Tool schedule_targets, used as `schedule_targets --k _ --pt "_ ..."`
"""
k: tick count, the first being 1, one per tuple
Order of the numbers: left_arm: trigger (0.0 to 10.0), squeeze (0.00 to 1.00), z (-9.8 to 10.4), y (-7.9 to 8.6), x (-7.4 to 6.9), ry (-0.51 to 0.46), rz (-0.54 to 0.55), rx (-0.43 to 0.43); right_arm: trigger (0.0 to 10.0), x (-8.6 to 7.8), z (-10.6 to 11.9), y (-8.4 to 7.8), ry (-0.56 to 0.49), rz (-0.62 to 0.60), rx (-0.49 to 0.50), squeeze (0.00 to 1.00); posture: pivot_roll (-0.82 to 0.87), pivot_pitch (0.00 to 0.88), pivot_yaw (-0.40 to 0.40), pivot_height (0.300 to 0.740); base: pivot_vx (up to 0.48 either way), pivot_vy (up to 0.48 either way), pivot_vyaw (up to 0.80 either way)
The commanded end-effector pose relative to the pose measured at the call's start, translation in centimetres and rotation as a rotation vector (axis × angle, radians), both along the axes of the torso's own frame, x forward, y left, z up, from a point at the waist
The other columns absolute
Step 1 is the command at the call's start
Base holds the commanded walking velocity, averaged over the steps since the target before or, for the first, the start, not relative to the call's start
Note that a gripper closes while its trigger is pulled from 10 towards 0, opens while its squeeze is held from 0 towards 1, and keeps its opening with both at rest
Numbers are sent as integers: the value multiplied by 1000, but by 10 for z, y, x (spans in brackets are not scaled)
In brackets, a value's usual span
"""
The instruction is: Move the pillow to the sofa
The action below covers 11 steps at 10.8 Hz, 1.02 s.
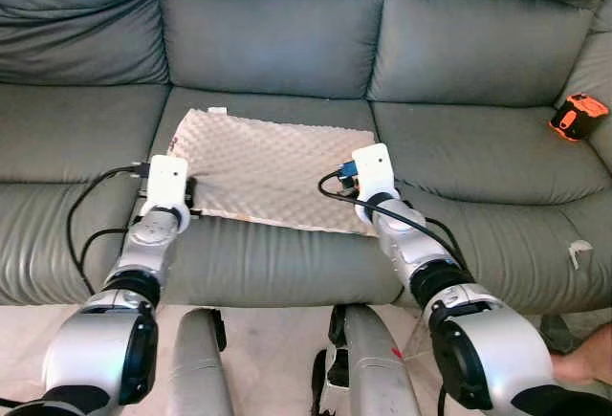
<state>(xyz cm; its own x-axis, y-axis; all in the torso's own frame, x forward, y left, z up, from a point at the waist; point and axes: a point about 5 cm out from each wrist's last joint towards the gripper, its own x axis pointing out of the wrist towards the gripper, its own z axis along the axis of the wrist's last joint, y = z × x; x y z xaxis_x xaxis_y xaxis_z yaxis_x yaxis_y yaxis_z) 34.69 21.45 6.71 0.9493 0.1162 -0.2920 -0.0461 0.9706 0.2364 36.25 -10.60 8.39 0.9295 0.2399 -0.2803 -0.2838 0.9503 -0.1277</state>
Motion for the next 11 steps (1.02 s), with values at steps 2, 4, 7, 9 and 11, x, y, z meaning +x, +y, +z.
schedule_targets --k 2,4,7,9,11 --pt "10000 1000 -5 17 -9 11 54 56 10000 2 1 -4 13 -22 19 1000 -44 170 -106 622 0 0 0" --pt "10000 1000 -9 25 -16 6 75 84 10000 1 1 1 19 -10 38 1000 -37 155 -106 622 0 0 0" --pt "10000 1000 4 38 -25 -109 22 165 10000 -4 -6 14 124 63 173 1000 -23 146 -95 622 0 0 0" --pt "10000 1000 22 53 -38 -192 31 189 10000 -15 -22 21 262 130 207 1000 -8 143 -91 622 0 0 0" --pt "10000 1000 29 58 -65 -210 -12 178 10000 -20 -26 30 319 179 269 1000 28 152 -96 622 0 0 0"
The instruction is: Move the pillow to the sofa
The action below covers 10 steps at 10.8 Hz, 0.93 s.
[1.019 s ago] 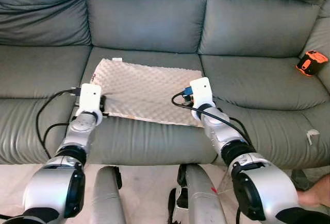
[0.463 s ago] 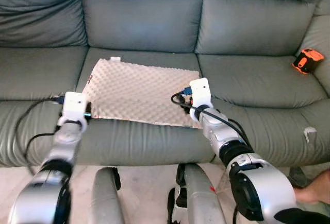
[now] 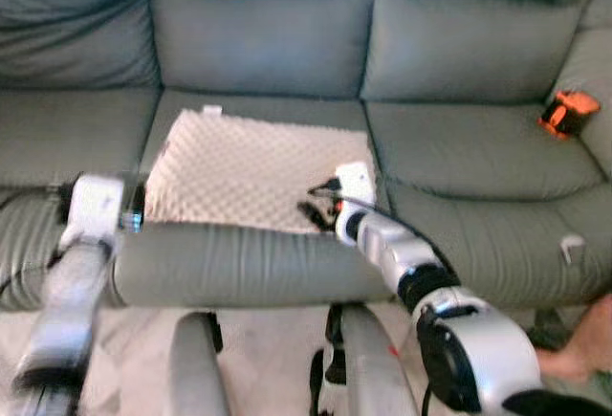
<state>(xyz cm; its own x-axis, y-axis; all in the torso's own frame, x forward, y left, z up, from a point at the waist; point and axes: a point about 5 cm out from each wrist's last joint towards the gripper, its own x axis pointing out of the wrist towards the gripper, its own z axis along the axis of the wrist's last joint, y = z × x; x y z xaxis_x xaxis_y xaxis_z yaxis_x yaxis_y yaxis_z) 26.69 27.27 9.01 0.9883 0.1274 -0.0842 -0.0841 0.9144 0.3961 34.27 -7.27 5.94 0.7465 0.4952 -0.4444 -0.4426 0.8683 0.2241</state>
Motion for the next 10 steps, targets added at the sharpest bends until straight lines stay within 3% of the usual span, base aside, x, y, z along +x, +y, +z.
schedule_targets --k 1,2,4,8,10 --pt "10000 1000 2 0 -9 17 -15 2 10000 -7 -7 6 30 40 -6 1000 38 156 -95 622 0 0 0" --pt "10000 1000 -4 1 -20 57 14 -16 10000 -14 -14 10 57 72 -28 1000 46 150 -93 622 0 0 0" --pt "10000 1000 0 -9 -21 71 7 -36 10000 -24 -27 4 120 84 -50 1000 47 142 -91 622 0 0 0" --pt "10000 1000 5 -20 -13 96 -46 -60 10000 -19 -27 -40 137 -24 -126 1000 42 140 -73 622 0 0 0" --pt "10000 992 5 -18 -13 102 -30 -57 10000 -17 -28 -50 154 -68 -135 1000 42 140 -73 622 0 0 0"
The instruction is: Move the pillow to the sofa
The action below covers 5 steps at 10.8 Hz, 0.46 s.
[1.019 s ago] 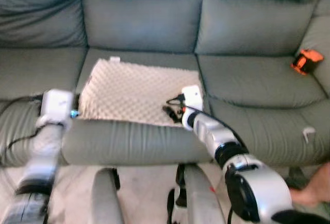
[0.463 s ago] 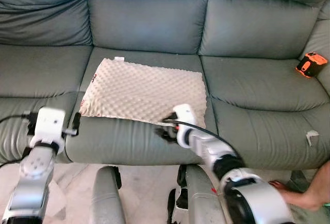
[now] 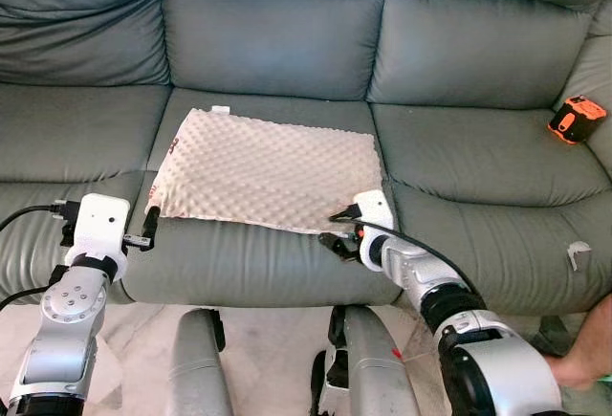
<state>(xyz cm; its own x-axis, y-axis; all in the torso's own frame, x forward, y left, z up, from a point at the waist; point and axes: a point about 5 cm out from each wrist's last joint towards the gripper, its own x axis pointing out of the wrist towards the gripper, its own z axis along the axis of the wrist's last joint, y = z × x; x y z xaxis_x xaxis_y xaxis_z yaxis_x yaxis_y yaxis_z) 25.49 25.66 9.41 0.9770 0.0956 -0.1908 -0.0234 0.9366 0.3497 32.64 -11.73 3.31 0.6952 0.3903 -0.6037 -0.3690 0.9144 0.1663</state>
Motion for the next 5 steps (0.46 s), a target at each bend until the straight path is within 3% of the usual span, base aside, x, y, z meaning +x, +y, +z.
schedule_targets --k 1,3,4,5 --pt "10000 941 1 -2 -2 2 -3 2 10000 -2 -5 -12 41 -70 -15 1000 52 144 -79 622 0 0 0" --pt "10000 835 0 -2 -2 9 2 6 10000 0 -4 -15 35 -98 -17 1000 55 142 -77 622 0 0 0" --pt "10000 490 -1 -2 -1 9 5 7 10000 2 -3 -19 26 -124 -31 1000 55 135 -79 622 0 0 0" --pt "10000 0 -1 -3 2 7 10 9 10000 4 -1 -25 9 -167 -69 1000 50 123 -82 622 0 0 0"
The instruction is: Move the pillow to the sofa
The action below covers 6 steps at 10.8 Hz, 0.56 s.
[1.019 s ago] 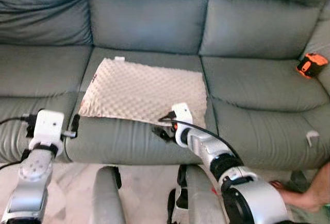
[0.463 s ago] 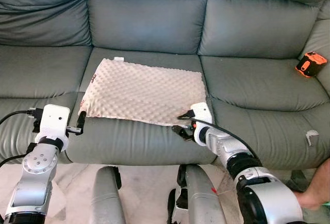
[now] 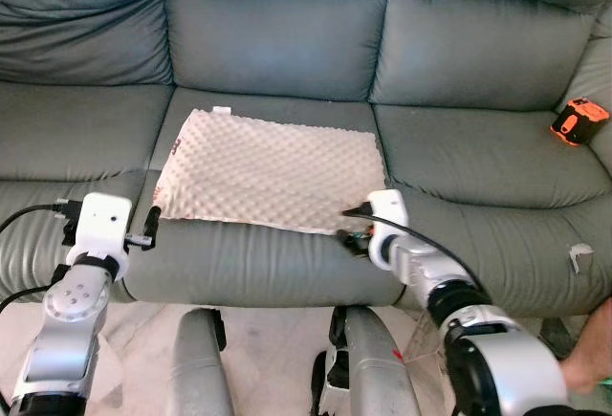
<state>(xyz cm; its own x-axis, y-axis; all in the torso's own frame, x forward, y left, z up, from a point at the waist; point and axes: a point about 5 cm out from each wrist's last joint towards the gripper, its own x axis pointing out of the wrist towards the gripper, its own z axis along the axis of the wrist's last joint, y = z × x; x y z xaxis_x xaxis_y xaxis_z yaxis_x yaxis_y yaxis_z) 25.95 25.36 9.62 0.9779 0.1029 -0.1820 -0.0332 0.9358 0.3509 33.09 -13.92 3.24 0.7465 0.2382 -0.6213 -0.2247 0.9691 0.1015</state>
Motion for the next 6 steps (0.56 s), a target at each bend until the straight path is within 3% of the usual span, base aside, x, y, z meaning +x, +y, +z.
schedule_targets --k 1,4,6 --pt "10000 0 -2 -2 2 4 5 4 10000 4 4 -7 -26 -27 -35 1000 47 107 -84 622 0 0 0" --pt "10000 0 0 -8 18 -29 7 -8 10000 20 28 0 -182 23 -28 1000 27 38 -80 622 0 0 0" --pt "10000 0 14 -18 37 -117 -12 -45 10000 21 53 17 -389 101 35 1000 -2 0 -60 622 0 0 0"
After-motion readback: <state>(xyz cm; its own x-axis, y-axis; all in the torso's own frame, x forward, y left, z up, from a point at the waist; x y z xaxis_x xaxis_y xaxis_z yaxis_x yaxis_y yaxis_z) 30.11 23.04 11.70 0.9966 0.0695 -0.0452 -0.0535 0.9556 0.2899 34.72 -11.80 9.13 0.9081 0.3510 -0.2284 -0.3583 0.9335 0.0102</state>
